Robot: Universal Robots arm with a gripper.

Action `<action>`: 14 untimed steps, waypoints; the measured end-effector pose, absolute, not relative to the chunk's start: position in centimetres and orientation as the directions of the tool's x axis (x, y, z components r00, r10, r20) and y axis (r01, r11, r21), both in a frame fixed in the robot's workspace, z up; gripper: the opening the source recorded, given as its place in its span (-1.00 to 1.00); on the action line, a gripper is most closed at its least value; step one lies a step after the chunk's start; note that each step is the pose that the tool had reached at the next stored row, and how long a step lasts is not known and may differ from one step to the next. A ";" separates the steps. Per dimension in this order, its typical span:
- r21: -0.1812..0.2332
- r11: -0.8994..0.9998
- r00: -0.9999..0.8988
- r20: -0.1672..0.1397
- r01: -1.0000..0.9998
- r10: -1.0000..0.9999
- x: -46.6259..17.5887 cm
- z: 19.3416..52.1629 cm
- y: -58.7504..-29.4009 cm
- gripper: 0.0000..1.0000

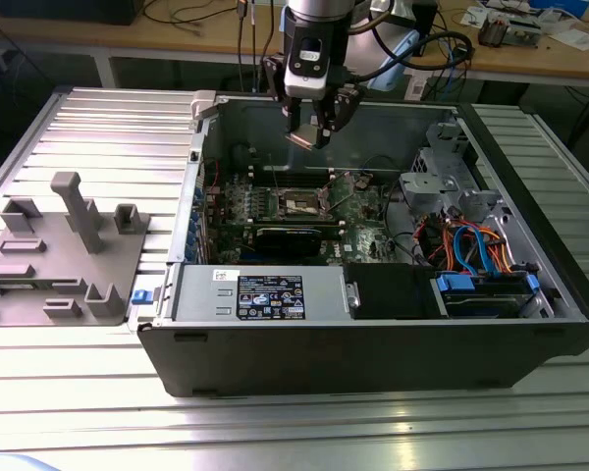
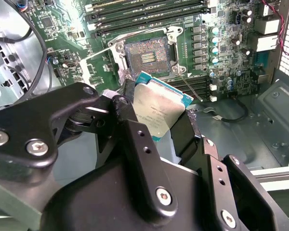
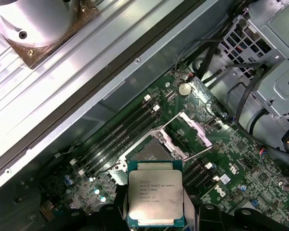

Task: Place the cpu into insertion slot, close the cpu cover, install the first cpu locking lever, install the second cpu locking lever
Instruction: 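Place the cpu into insertion slot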

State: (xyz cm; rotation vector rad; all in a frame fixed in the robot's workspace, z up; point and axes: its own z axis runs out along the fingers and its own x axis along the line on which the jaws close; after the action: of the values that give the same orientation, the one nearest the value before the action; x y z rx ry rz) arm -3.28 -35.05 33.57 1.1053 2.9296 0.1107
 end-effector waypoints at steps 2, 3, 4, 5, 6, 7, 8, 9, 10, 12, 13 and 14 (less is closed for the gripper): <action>0.069 0.746 -0.749 0.017 0.662 0.663 -3.3 33.6 -35.1 0.08; 0.069 0.745 -0.748 0.017 0.663 0.664 -3.3 33.6 -35.1 0.08; 0.069 0.744 -0.747 0.017 0.664 0.665 -3.3 33.6 -35.1 0.08; 0.069 0.742 -0.745 0.017 0.667 0.667 -3.3 33.6 -35.0 0.08; 0.069 0.741 -0.744 0.017 0.668 0.668 -3.3 33.6 -35.0 0.08; 0.069 0.740 -0.742 0.017 0.669 0.670 -3.3 33.6 -35.1 0.08; 0.069 0.739 -0.741 0.017 0.670 0.671 -3.3 33.6 -35.0 0.08; 0.068 0.739 -0.741 0.016 0.671 0.671 -3.3 33.6 -35.0 0.08; 0.066 0.738 -0.741 0.014 0.671 0.672 -3.3 33.6 -35.0 0.08; 0.055 0.739 -0.741 0.004 0.671 0.672 -3.3 33.6 -35.0 0.08; 0.050 0.740 -0.741 0.000 0.671 0.672 -3.3 33.6 -35.0 0.08; 0.046 0.740 -0.741 -0.004 0.671 0.672 -3.3 33.6 -35.0 0.08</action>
State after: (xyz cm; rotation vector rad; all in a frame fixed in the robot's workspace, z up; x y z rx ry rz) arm -3.28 -35.05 33.57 1.1235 2.9113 0.0642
